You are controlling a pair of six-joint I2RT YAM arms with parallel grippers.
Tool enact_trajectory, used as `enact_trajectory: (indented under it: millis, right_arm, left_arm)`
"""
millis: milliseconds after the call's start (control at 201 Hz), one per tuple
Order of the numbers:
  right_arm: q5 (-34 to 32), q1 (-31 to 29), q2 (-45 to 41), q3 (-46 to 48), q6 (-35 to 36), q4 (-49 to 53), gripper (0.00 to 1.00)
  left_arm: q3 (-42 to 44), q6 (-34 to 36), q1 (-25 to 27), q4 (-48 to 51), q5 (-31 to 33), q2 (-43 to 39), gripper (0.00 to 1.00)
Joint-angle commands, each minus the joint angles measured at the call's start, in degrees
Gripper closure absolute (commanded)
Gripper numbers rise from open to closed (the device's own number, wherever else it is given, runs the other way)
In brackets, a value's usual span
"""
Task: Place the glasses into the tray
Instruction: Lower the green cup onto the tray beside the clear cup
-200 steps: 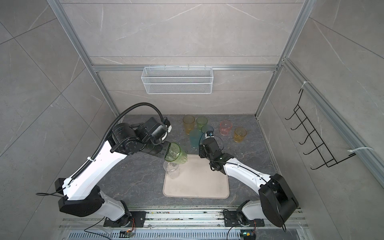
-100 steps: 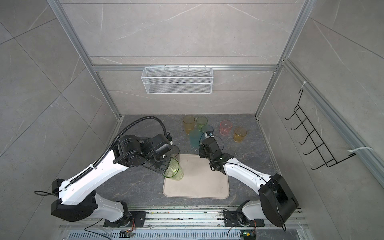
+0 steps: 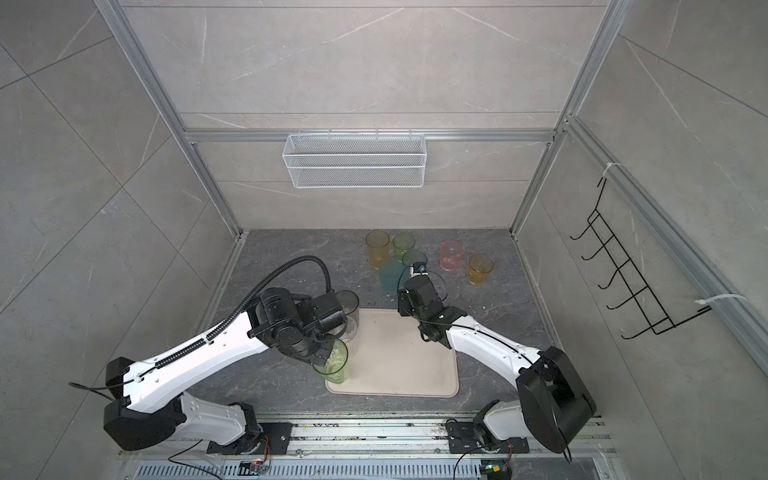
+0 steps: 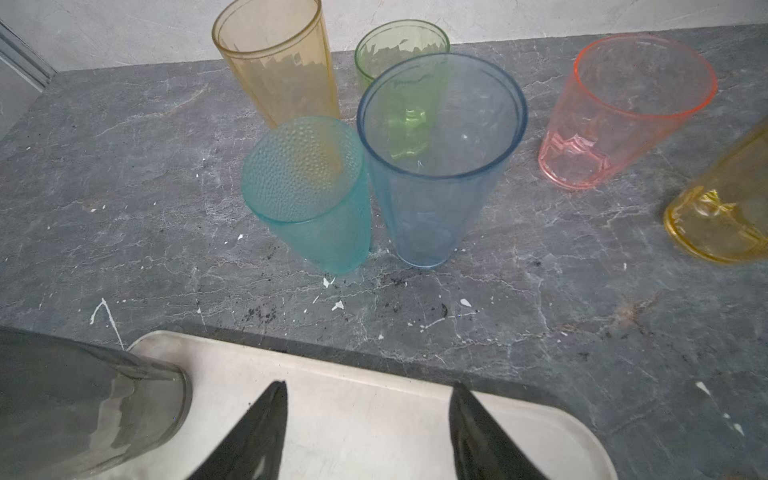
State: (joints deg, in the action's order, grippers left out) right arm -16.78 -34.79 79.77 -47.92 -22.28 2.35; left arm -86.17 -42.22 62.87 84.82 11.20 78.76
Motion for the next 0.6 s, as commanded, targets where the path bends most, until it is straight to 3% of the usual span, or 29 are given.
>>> enact_trajectory:
  millis: [0,592]
  right_arm:
    - [-0.9,0.2,0.8,-1.4,-0.5,0.4,0.36]
    - [-0.8,0.2,0.9,-1.5,-0.5,0.4,0.36]
  left_arm:
    - [2.0,-3.7,0.4,-2.4,-0.9,-3.1,1.00]
    - [14.9,-9.1,0.8,-13.6,0.4,-3.2,1.00]
